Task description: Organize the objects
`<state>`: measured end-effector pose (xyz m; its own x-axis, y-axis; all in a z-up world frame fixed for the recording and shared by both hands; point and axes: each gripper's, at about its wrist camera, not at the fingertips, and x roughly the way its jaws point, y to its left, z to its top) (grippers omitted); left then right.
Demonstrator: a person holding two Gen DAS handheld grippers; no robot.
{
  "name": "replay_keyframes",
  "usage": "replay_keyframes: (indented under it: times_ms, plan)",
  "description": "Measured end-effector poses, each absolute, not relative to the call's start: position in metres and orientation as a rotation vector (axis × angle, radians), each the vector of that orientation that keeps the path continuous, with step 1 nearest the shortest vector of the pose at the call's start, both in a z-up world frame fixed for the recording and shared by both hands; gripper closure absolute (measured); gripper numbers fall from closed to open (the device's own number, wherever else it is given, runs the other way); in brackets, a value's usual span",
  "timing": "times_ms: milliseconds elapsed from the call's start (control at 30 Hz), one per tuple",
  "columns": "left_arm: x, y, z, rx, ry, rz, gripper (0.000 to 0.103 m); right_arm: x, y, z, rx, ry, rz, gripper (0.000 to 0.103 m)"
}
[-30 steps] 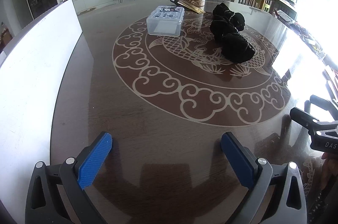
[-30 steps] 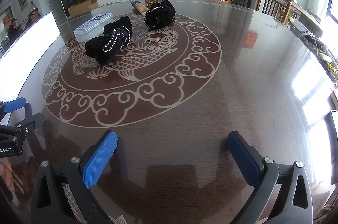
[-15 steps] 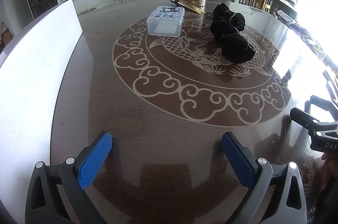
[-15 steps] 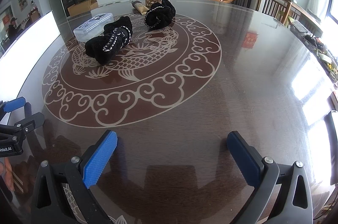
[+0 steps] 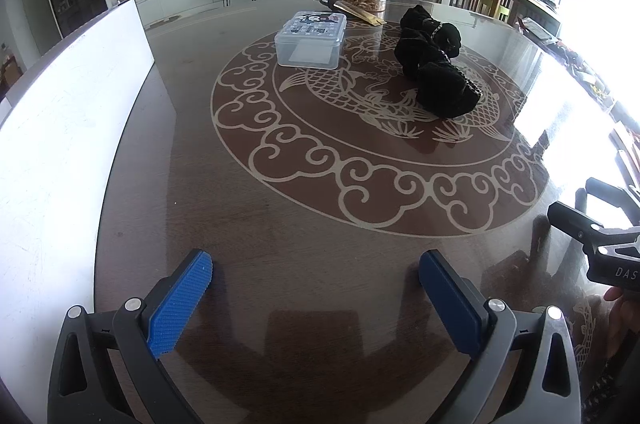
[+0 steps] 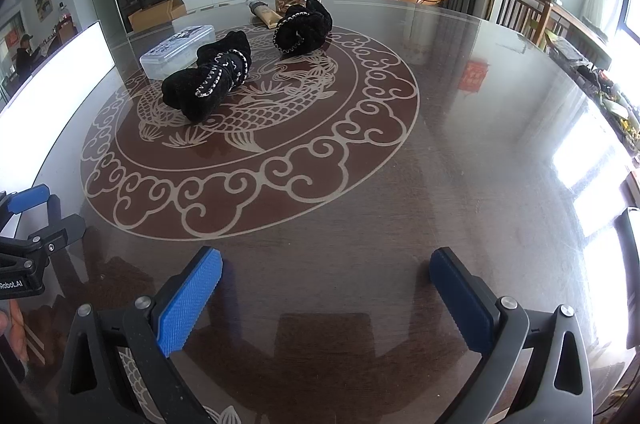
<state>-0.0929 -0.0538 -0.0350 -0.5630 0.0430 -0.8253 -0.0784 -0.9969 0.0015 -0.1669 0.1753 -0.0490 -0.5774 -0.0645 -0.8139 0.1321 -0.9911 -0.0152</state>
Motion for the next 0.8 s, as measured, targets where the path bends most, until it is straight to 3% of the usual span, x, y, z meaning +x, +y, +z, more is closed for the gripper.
replay_keyframes:
  times_ms: [233,400,633,800]
  plan:
    - [-0.096,-0.054,-0.035,-1.456,0.06,2.689,0.0,-0.167,0.175,-0.049,1.384,0.112,-2.694,0.0]
    - [-0.133,-0.091,-0.012,-1.4,-0.365,2.679,0.0,-0.167,0.175,-0.049,1.383,0.112,-2.695,0.0]
    - [-0.259,-0.075,0.007,-1.389,-0.187,2.581,0.0,-0.167,0.175,-0.049,1.383,0.112,-2.695,0.0]
    - [-0.319,-0.048,-0.005,-1.455,0.046,2.521,0.0,-0.167,0.175,-0.049,1.383,0.112,-2.695,0.0]
